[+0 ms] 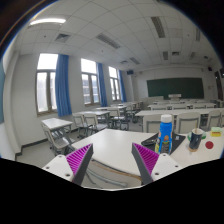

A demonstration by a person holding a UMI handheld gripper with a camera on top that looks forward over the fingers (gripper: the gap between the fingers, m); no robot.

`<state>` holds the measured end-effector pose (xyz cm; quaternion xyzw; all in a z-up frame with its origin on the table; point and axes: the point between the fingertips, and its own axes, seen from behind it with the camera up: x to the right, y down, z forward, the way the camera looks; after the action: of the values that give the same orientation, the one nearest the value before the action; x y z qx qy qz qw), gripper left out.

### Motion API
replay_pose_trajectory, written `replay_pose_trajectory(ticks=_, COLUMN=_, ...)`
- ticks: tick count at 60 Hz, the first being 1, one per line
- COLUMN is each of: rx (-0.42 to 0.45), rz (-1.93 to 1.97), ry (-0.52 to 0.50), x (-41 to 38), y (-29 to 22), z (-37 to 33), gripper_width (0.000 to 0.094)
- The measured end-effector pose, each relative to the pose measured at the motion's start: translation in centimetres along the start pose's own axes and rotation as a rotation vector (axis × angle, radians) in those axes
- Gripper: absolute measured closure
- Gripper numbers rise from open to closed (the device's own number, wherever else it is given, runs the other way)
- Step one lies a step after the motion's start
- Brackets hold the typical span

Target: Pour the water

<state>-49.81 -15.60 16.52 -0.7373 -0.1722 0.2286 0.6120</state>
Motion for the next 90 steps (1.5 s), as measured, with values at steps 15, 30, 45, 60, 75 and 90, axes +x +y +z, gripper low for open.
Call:
replay_pose_trajectory(ticks=15, rx=0.029, rz=-0.017, ry=0.019, x=1.4, y=-1.1, z=-1.0, gripper_width=0.0101)
replay_pose_trajectory(ticks=30, rx=0.081, rz=-0.010, ry=0.187, x=11.3, y=-2.7, z=-0.6, gripper_width=0.0101)
replay_pose_trajectory(ticks=45, rx=-0.015, rz=-0.015, ry=0.287, x=20.2, y=1.2, z=8.1, gripper_width=0.0105)
replay_pose_trajectory(ticks=60, rx=-0.016, rz=-0.060, ry=0.294, x=22.7, y=3.1, z=12.7, gripper_width=0.0401)
replay_pose_trajectory(ticks=75, rx=0.043, rz=-0.036, ry=0.306, x=23.1, y=2.5, z=13.0, gripper_width=0.0606)
replay_pose_trajectory(ticks=90, rx=0.181, rz=0.554, ry=0.161, x=26.4, y=-2.5, z=12.9, gripper_width=0.0608)
